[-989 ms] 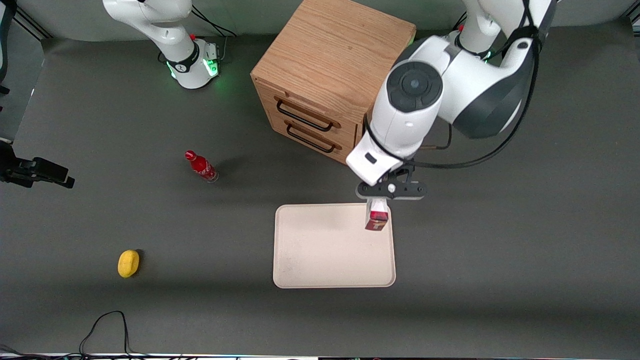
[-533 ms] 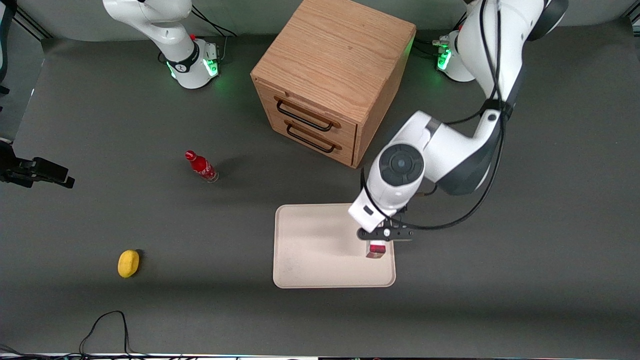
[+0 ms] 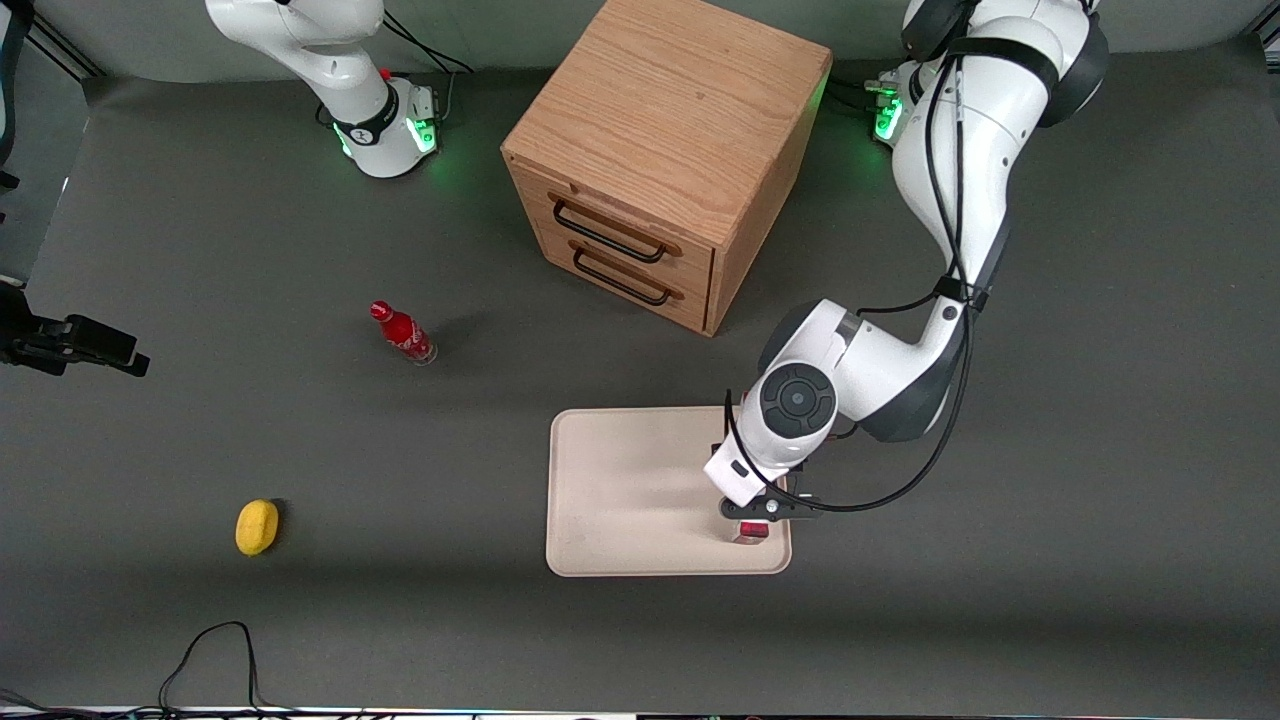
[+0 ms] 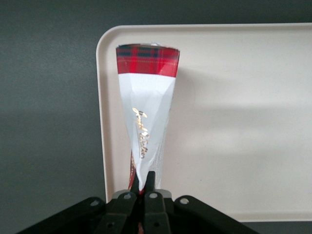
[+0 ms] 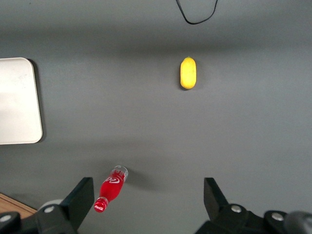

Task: Place red cookie box on tray
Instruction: 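Lower the cookie box onto the tray and open the left gripper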

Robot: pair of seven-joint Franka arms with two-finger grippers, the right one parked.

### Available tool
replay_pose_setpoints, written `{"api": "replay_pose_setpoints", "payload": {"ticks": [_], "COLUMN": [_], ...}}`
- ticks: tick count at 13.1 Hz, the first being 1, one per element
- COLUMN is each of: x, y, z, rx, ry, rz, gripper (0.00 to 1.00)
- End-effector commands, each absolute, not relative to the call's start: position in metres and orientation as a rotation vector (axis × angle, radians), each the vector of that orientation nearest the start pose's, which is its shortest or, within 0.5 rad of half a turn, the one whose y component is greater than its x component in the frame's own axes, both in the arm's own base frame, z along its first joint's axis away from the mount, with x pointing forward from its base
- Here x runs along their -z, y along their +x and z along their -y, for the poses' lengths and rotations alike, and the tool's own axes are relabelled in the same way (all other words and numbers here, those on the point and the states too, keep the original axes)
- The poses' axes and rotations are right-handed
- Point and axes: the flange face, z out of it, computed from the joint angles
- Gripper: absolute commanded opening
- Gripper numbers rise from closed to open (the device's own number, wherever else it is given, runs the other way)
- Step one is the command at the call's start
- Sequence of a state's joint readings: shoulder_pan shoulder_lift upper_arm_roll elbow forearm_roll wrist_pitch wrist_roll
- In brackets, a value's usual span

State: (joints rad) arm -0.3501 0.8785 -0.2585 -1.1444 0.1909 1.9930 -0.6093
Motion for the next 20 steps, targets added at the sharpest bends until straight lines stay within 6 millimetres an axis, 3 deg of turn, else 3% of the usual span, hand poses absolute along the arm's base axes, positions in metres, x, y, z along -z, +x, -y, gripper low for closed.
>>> {"api": "replay_pose_setpoints", "payload": {"ticks": [1, 4, 5, 6, 8, 9, 11, 13, 16, 20], "x": [-0.280, -0.274, -0.272, -0.271, -0.275, -0.281, -0.295, -0.339, -0.429, -0.536], "y": [0.664, 0.666, 0.667, 0.669, 0.668, 0.668, 0.664, 0.652, 0.633, 0.594], "z": [0.380, 0.377, 0.375, 0.371, 0.372, 0.371, 0.370, 0.368, 0.358, 0.330], "rx": [0.026, 0.020, 0.020, 0.026, 0.024, 0.023, -0.002, -0.042, -0.012, 0.019], "ry": [-3.153, -3.151, -3.147, -3.137, -3.133, -3.130, -3.113, -3.073, -3.061, -3.046], "rz": [-0.009, 0.000, 0.002, 0.009, 0.013, 0.018, 0.025, 0.063, 0.106, 0.101], "gripper": [0.00, 0.00, 0.13, 0.51, 0.79, 1.00, 1.00, 1.00, 1.00, 1.00]}}
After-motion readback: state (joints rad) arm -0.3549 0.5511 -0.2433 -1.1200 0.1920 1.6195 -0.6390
